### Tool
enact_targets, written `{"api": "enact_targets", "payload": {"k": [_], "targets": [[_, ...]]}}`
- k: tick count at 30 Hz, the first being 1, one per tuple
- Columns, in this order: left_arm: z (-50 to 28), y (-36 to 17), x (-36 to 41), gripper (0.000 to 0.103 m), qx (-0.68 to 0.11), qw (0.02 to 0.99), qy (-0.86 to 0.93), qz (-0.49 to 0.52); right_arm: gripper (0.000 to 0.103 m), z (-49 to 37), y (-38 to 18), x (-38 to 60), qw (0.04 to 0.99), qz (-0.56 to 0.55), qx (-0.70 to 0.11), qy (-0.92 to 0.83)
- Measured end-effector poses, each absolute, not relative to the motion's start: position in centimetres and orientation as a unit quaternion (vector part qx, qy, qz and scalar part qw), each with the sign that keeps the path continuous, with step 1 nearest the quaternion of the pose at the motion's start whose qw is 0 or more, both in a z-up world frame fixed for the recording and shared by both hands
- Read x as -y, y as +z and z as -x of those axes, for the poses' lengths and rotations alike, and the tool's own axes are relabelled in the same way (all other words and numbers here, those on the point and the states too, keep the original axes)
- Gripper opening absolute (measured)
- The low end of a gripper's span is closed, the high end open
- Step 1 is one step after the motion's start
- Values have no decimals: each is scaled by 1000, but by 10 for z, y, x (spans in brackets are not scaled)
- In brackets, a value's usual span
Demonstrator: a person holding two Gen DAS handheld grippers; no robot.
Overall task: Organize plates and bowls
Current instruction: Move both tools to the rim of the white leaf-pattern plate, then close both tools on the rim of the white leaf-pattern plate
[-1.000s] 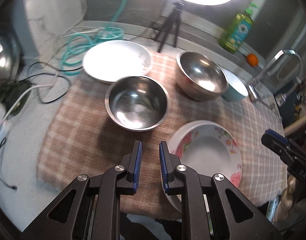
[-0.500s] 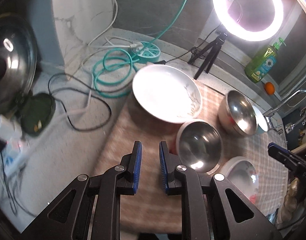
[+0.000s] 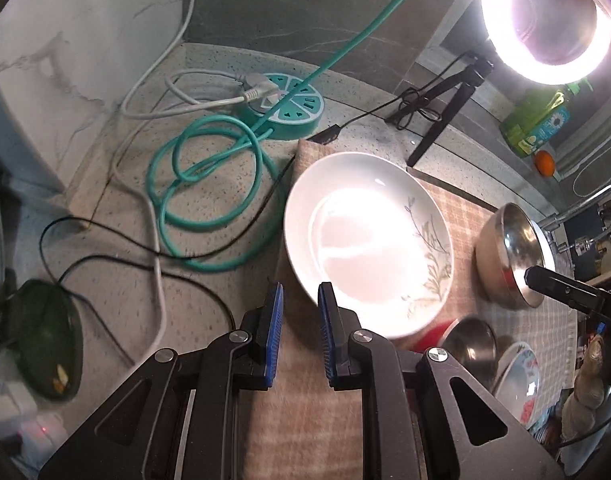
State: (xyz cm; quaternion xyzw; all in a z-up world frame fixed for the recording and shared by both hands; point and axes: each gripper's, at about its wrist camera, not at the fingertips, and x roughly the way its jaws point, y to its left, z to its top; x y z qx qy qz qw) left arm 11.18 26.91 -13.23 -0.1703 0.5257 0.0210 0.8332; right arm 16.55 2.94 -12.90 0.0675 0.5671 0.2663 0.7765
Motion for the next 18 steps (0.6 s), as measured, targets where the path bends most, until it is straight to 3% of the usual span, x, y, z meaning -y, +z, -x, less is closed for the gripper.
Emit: {"api": "enact_targets", "payload": {"k": [8, 18], "targets": [[-150, -159, -282, 16, -550, 815, 18, 178, 26, -210, -152, -60, 757, -50, -601, 252], [-174, -173, -284, 15, -568, 803, 10, 180, 19, -236, -180, -74, 746, -22, -625, 228]]}}
